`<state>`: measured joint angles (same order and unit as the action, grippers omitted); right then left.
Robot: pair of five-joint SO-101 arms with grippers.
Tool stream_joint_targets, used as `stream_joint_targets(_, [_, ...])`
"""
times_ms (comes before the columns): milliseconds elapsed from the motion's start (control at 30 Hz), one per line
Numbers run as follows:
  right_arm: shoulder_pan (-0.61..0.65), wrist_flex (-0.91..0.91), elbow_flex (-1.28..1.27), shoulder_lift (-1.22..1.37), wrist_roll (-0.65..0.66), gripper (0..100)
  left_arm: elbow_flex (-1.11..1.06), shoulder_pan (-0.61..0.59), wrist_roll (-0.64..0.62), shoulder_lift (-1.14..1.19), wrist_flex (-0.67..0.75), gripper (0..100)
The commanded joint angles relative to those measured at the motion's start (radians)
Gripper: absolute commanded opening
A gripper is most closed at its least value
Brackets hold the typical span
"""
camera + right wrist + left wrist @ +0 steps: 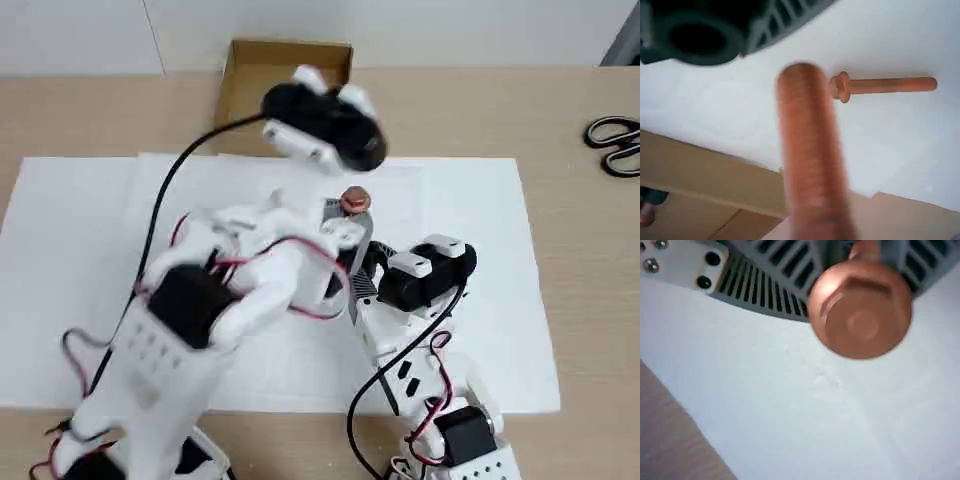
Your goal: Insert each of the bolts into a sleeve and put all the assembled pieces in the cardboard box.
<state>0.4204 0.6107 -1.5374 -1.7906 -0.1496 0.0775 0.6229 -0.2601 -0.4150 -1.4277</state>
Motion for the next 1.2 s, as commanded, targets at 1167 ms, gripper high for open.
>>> stream_joint_targets(1167, [0.007,-0.019,0.011,-0.018,-0.008,0.4,0.377,0.008,-0.120,0.338,-0.150,1])
